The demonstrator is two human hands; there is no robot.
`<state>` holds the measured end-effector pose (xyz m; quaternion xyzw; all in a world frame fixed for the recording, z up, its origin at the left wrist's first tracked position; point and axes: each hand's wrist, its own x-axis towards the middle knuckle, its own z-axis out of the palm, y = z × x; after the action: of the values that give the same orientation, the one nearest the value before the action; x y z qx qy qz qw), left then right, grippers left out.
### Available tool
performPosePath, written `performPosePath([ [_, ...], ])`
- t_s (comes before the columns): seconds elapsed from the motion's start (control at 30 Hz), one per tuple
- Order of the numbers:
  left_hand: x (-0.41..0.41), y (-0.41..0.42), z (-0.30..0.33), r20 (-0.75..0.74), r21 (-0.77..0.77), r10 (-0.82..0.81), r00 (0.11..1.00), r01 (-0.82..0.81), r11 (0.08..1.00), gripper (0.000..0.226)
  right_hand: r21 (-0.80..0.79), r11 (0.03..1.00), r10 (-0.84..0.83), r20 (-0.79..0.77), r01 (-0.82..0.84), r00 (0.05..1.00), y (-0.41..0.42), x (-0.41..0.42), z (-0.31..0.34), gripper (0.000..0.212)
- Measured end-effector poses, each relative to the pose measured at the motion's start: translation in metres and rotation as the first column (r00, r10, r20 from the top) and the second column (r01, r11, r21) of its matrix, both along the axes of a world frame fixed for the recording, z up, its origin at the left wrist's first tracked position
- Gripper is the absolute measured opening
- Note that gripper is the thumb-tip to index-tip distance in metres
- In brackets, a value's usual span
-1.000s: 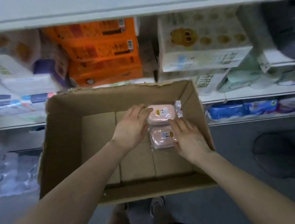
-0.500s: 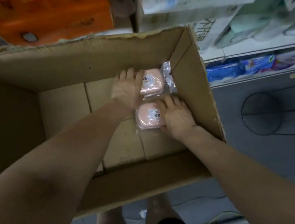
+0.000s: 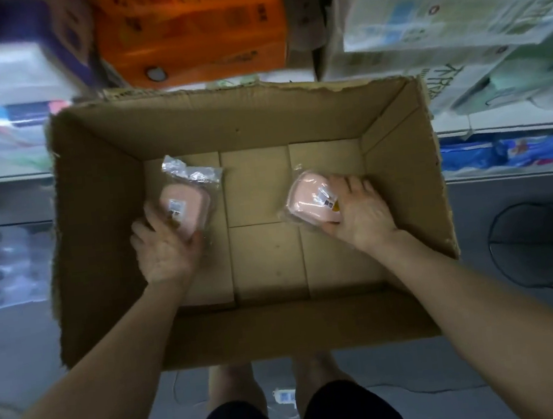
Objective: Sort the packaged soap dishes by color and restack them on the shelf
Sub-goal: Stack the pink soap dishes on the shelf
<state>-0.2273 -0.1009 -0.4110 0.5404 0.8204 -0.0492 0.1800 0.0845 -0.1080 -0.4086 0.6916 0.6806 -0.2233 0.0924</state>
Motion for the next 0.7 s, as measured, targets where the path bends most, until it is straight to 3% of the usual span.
performPosePath([
  [0.1, 0.012, -0.007, 0.004, 0.074, -0.049, 0.035, 0.997, -0.032, 0.998, 0.094, -0.051, 0.998, 0.036, 0.018, -0.035, 0.999, 0.010, -0.009, -0.008, 0.080],
  [0.2, 0.024, -0.004, 0.014, 0.138, -0.065, -0.073, 0.988, 0.082, 0.994, 0.078, -0.078, 0.996, 0.051, 0.065, -0.046, 0.997, 0.013, -0.016, -0.012, 0.082],
  [0.3, 0.024, 0.004, 0.022, 0.058, -0.068, -0.288, 0.956, 0.291, 0.954, 0.081, -0.020, 0.997, 0.080, 0.103, -0.078, 0.992, 0.012, -0.018, -0.012, 0.085],
  [0.43, 0.010, 0.026, 0.013, -0.154, -0.199, -0.651, 0.743, 0.622, 0.757, 0.094, 0.018, 0.991, 0.128, 0.080, -0.130, 0.989, 0.012, -0.022, -0.013, 0.095],
  [0.5, 0.007, 0.034, 0.005, -0.200, -0.298, -0.773, 0.602, 0.714, 0.634, 0.093, 0.018, 0.993, 0.117, 0.061, -0.119, 0.991, 0.013, -0.026, -0.015, 0.099],
  [0.57, 0.005, 0.041, -0.003, -0.216, -0.353, -0.828, 0.518, 0.749, 0.561, 0.086, 0.012, 0.993, 0.113, 0.072, -0.114, 0.991, 0.013, -0.029, -0.017, 0.101],
  [0.63, 0.004, 0.046, -0.008, -0.220, -0.332, -0.832, 0.510, 0.763, 0.555, 0.080, 0.036, 0.992, 0.116, 0.098, -0.120, 0.988, 0.011, -0.030, -0.020, 0.100],
  [0.7, 0.005, 0.046, -0.008, -0.165, -0.235, -0.799, 0.579, 0.763, 0.602, 0.074, 0.038, 0.992, 0.115, 0.115, -0.120, 0.987, 0.011, -0.031, -0.018, 0.099],
])
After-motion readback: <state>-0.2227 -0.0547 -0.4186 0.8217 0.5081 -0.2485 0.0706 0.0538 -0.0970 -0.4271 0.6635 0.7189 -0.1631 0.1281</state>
